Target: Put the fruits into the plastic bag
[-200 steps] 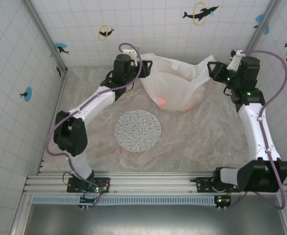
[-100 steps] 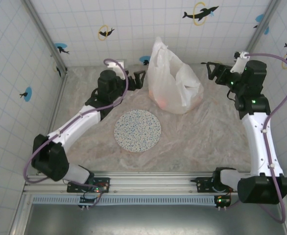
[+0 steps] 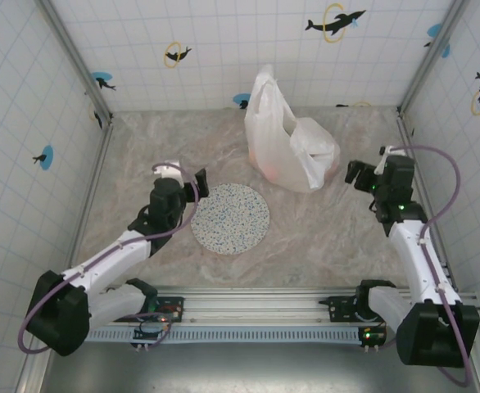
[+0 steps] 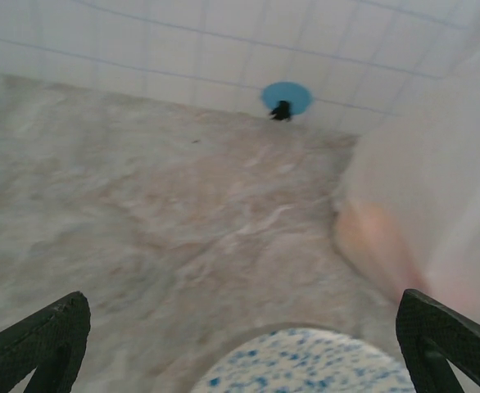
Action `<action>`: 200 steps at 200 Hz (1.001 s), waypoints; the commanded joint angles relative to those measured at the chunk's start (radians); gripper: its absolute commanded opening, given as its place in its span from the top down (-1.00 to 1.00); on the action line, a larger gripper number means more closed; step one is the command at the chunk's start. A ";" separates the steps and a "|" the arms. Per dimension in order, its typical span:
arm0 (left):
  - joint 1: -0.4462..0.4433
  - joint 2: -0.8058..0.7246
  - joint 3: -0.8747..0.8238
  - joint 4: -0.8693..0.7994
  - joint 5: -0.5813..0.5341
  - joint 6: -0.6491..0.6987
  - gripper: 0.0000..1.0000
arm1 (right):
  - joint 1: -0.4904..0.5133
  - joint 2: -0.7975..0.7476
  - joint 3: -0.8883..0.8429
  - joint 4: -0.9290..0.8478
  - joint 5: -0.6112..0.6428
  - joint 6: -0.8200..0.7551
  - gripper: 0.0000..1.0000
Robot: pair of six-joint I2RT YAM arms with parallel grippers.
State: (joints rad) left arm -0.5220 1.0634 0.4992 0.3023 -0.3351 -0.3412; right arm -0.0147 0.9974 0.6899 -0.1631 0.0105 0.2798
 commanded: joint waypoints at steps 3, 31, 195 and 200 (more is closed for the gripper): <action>0.013 -0.035 -0.066 0.074 -0.237 0.050 -0.96 | -0.007 -0.002 -0.108 0.180 0.147 0.006 -0.99; 0.044 -0.008 -0.132 0.136 -0.348 0.053 -0.95 | -0.006 0.016 -0.237 0.325 0.211 0.034 -0.99; 0.409 0.281 -0.449 0.750 -0.053 0.296 -0.95 | 0.093 0.342 -0.585 1.030 0.326 -0.160 -0.99; 0.413 0.301 -0.457 0.782 -0.033 0.305 -0.95 | 0.094 0.351 -0.593 1.054 0.323 -0.162 -0.99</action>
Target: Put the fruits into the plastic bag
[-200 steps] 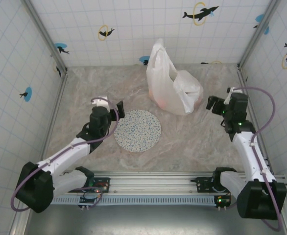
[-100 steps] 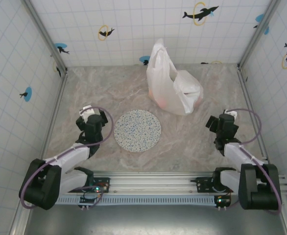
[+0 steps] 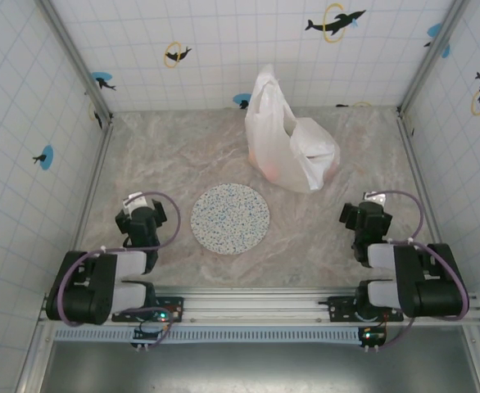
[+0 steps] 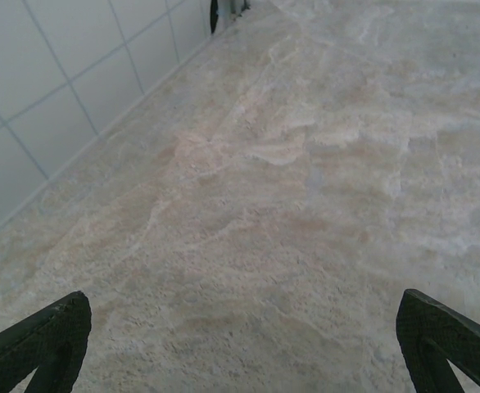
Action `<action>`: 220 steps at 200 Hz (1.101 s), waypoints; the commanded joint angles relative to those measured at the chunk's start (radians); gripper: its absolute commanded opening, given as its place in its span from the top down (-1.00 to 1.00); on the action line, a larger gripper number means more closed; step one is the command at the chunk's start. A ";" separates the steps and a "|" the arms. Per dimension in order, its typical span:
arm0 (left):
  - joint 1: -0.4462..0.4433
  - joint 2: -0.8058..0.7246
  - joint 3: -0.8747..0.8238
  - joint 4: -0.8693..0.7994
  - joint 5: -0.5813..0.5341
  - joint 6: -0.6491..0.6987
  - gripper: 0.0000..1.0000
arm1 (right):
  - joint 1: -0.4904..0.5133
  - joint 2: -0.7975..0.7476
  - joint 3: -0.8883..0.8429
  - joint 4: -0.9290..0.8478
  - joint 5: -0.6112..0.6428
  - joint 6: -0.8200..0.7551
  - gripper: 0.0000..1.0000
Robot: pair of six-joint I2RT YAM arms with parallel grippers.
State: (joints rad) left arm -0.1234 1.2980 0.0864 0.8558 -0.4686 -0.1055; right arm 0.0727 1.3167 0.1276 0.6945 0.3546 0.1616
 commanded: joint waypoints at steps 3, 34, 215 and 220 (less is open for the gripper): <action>0.014 0.080 -0.049 0.246 0.109 0.073 -0.95 | 0.006 0.036 -0.035 0.212 -0.023 -0.045 -0.99; 0.044 0.161 -0.032 0.301 0.203 0.089 -0.95 | 0.006 0.083 -0.047 0.302 -0.031 -0.054 -0.99; 0.133 0.217 -0.090 0.434 0.386 0.048 -0.96 | -0.007 0.199 -0.138 0.580 -0.115 -0.077 -0.99; 0.133 0.217 -0.091 0.434 0.386 0.049 -0.95 | -0.007 0.199 -0.139 0.579 -0.115 -0.077 -0.99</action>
